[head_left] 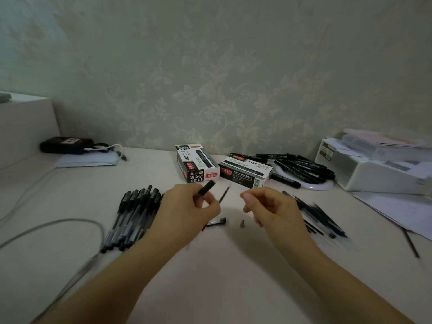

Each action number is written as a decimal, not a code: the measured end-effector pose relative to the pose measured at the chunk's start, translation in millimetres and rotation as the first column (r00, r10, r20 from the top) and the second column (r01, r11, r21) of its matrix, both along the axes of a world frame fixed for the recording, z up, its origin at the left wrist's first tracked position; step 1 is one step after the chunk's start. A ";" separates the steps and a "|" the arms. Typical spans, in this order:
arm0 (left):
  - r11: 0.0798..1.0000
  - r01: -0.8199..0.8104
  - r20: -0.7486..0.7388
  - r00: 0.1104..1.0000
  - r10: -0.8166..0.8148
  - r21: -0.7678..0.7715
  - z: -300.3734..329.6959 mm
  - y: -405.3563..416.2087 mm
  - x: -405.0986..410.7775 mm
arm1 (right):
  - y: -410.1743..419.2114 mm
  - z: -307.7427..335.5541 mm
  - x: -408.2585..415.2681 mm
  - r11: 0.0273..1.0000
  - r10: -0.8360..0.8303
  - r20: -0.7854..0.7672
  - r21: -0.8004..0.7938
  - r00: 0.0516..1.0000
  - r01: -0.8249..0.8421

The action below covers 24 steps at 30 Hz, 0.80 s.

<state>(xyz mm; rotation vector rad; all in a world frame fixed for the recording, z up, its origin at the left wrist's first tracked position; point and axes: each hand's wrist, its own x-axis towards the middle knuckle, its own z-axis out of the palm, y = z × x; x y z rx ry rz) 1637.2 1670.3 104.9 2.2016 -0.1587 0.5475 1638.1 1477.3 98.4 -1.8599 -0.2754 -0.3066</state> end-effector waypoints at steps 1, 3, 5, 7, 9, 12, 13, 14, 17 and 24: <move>0.997 0.047 -0.001 0.999 -0.047 -0.054 -0.5 -2.7 -0.8 | 4.9 1.6 -3.1 0.993 0.076 -0.079 0.098 0.994 -0.068; 0.994 0.107 -0.013 0.994 -0.106 0.016 -5.5 -8.5 -1.8 | 14.6 0.1 -7.1 0.978 0.154 -0.188 0.169 0.970 -0.123; 0.972 0.095 -0.021 0.995 -0.093 0.213 -12.4 -13.4 -2.3 | 21.6 -5.2 -8.3 0.993 0.106 -0.213 0.077 0.971 -0.091; 0.948 0.032 0.001 0.999 -0.035 0.318 -16.3 -13.6 -1.1 | 22.2 -9.7 -7.1 0.999 0.042 -0.183 0.000 0.982 -0.043; 0.948 -0.038 0.034 0.999 0.029 0.316 -17.3 -7.9 2.3 | 17.3 -10.7 -4.5 0.999 0.035 -0.169 0.024 0.985 -0.031; 0.959 -0.084 0.034 0.996 0.077 0.272 -16.1 2.4 7.3 | 11.2 -9.4 -1.7 0.991 0.046 -0.167 0.128 0.985 -0.025; 0.959 -0.081 0.025 0.997 0.077 0.271 -16.1 3.8 7.8 | 9.0 -7.6 -0.5 0.988 0.029 -0.156 0.155 0.987 -0.004; 0.959 -0.074 0.018 0.997 0.072 0.274 -16.5 3.8 7.9 | 5.5 -5.5 1.4 0.986 -0.004 -0.135 0.164 0.991 0.026; 0.956 -0.034 0.023 0.999 0.028 0.290 -18.6 0.3 7.1 | -11.4 2.4 7.0 0.981 -0.178 -0.012 -0.081 0.984 0.176; 0.941 0.070 -0.018 0.997 -0.068 0.332 -19.5 -3.9 3.9 | -43.5 17.9 -2.2 0.539 -0.423 -0.169 -0.837 0.890 0.097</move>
